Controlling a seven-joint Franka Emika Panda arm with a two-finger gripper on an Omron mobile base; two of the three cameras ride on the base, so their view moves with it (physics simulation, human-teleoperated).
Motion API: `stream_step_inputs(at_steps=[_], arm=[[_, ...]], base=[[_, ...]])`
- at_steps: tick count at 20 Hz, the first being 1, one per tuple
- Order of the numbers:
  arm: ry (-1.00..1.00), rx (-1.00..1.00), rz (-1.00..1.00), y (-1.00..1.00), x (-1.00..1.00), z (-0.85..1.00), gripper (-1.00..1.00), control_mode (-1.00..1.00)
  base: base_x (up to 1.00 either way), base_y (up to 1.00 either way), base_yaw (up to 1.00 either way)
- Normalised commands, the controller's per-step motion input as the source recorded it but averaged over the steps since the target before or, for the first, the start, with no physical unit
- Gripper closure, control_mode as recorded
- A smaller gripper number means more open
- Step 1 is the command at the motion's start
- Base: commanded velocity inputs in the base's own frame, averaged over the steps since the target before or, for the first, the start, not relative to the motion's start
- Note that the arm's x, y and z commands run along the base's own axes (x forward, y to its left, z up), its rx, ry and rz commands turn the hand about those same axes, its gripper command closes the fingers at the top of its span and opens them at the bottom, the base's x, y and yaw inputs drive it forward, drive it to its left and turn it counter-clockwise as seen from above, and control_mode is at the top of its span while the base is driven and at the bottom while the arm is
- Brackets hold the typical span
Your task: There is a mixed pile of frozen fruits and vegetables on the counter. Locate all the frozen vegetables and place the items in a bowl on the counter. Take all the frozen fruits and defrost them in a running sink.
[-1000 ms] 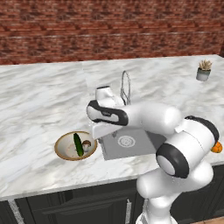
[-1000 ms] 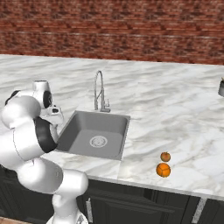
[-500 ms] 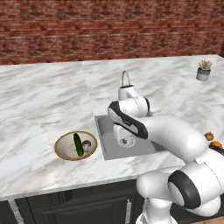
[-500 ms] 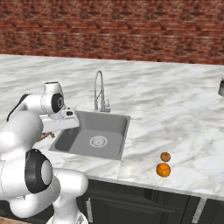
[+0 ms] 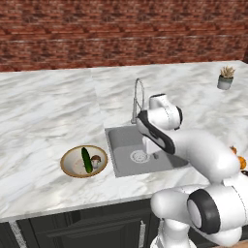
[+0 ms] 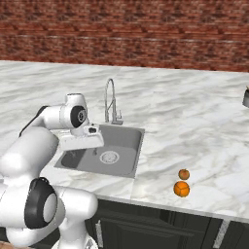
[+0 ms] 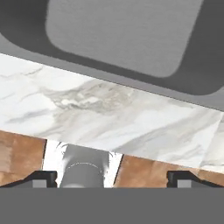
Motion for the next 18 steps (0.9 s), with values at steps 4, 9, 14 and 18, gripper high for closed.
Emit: stream_step_inputs(at_steps=[4,9,14,18], arm=[[0.08,-0.03,-0.33,-0.54,0.09,-0.02,-1.0,-1.0],[0.08,0.0,-0.32,-0.63,0.05,-0.09,-1.0,-1.0],[0.08,0.0,-0.29,-0.72,0.03,-0.07,-1.0,-1.0],[0.07,0.0,-0.17,-0.9,0.0,-0.02,-1.0,-1.0]], base=[[0.0,0.0,0.0],[0.0,0.0,0.0],[0.0,0.0,0.0],[0.0,0.0,0.0]])
